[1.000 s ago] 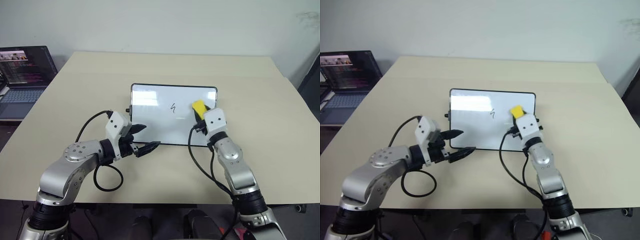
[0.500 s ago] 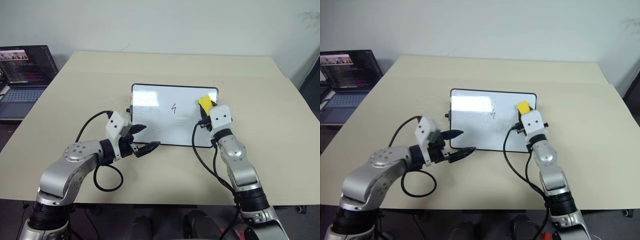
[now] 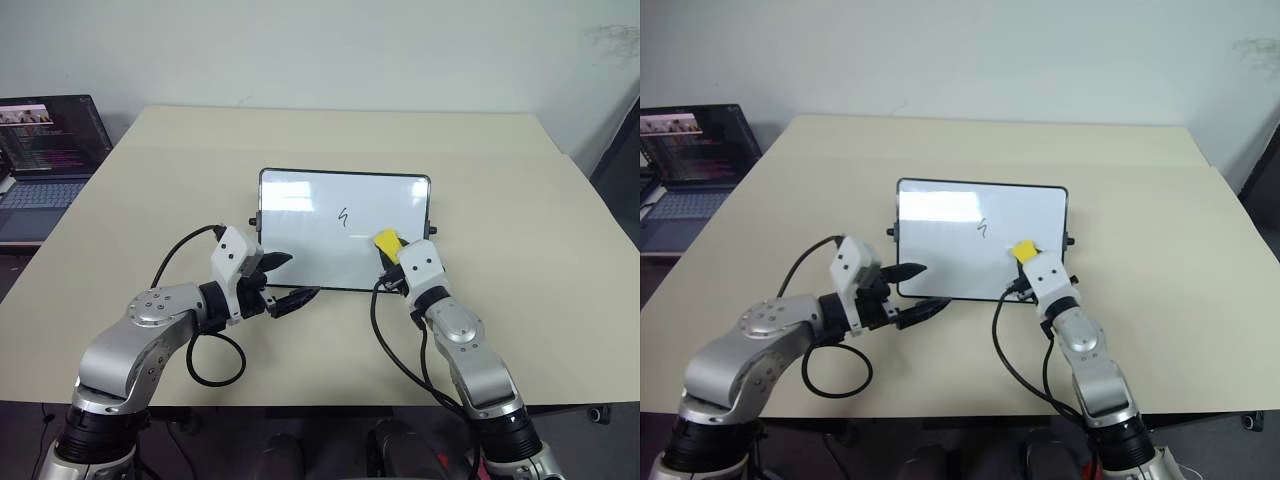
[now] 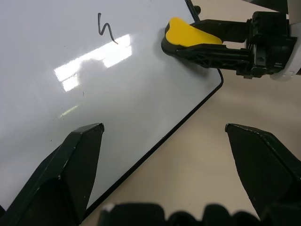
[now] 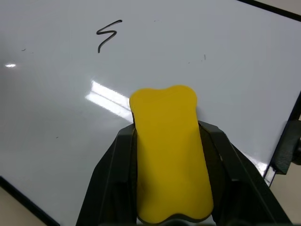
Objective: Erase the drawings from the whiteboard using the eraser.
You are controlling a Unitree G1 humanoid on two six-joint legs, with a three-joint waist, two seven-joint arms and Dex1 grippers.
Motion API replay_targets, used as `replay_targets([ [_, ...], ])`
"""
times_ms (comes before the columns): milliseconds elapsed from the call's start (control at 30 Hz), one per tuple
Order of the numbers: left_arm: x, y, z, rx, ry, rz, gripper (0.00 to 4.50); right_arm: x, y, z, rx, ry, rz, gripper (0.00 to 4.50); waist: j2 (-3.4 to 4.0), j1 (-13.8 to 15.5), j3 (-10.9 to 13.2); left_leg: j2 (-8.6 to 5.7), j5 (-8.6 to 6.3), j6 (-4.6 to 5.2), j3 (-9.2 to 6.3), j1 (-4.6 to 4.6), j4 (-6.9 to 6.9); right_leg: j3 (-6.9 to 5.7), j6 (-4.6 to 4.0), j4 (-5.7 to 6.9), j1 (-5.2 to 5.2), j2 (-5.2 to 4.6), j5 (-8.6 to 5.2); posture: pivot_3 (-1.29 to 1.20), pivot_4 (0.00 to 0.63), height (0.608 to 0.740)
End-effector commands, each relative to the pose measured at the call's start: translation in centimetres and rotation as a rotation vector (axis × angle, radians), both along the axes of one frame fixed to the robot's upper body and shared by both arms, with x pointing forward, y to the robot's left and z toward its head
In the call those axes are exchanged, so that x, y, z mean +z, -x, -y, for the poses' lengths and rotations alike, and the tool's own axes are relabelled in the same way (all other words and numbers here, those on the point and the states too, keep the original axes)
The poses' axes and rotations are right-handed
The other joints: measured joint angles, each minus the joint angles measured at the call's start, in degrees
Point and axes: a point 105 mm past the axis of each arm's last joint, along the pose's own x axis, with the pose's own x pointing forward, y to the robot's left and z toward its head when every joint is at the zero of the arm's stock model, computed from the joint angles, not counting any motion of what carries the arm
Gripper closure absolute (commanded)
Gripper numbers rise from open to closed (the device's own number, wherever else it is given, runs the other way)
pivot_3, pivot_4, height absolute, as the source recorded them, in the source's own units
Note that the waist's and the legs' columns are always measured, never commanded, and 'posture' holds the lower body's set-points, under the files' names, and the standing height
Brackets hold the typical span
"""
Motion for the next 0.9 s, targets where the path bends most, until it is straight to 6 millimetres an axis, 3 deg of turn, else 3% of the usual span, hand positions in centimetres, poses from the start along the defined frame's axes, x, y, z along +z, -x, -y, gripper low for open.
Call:
replay_targets([
  [33,1.6,0.2,0.3,-0.013,0.004,0.063,0.00,3.7,0.6,-1.5,0.086,0.011,0.160,3.07,0.04,0.0,0.1,0.00,0.00,0.00,0.00,-0.07,-0.01,0.00,0.00,0.00,-0.06,0.02,0.00,0.00,0.150,0.740],
  [100,1.7,0.1,0.1,0.004,0.015,0.061,0.00,6.3,0.8,-2.3,0.131,-0.003,0.277,3.07,0.07,0.0,0.4,0.00,0.00,0.00,0.02,-0.18,-0.01,0.03,-0.01,0.00,-0.19,0.17,0.00,0.00,0.150,0.740],
  [167,1.7,0.0,0.0,0.014,0.020,0.060,0.00,7.3,0.7,-2.7,0.145,0.000,0.326,3.07,0.07,0.0,0.6,0.03,0.00,0.00,0.01,-0.22,-0.02,0.02,-0.02,0.00,-0.22,0.17,0.01,0.00,0.150,0.740],
  [333,2.1,-0.2,0.3,0.023,0.025,0.060,0.00,8.8,-2.7,-2.3,0.088,-0.016,0.371,3.07,0.08,0.2,0.6,0.10,-0.08,-0.08,-0.08,-0.36,-0.18,-0.13,-0.08,-0.33,-0.24,-0.01,-0.02,0.00,0.150,0.740],
  [467,2.6,-0.2,0.6,0.028,0.032,0.055,0.00,7.5,-5.1,-1.8,0.053,-0.014,0.323,3.07,0.08,0.4,0.6,0.08,-0.12,-0.12,-0.07,-0.46,-0.18,-0.19,-0.07,-0.52,-0.23,-0.12,-0.02,0.00,0.150,0.740],
  [567,2.7,-0.2,0.7,0.029,0.031,0.049,0.00,5.8,-5.7,-2.2,0.069,0.013,0.277,3.07,0.09,0.3,0.6,0.08,-0.13,-0.12,-0.07,-0.50,-0.18,-0.21,-0.07,-0.56,-0.23,-0.14,-0.02,0.00,0.150,0.740],
  [767,2.6,-0.1,0.5,0.034,0.029,0.042,0.00,1.3,-4.1,-3.3,0.176,0.100,0.175,3.07,0.08,0.2,0.6,0.08,-0.14,-0.10,-0.07,-0.31,-0.15,-0.19,-0.07,-0.37,-0.14,-0.12,-0.02,0.00,0.150,0.740],
  [900,2.4,-0.2,0.3,0.033,0.028,0.039,0.00,-0.3,-2.8,-4.3,0.259,0.179,0.153,3.07,0.07,0.2,0.6,0.04,-0.14,-0.11,-0.03,-0.17,0.00,-0.11,-0.07,-0.10,-0.08,-0.12,-0.01,0.00,0.150,0.740],
])
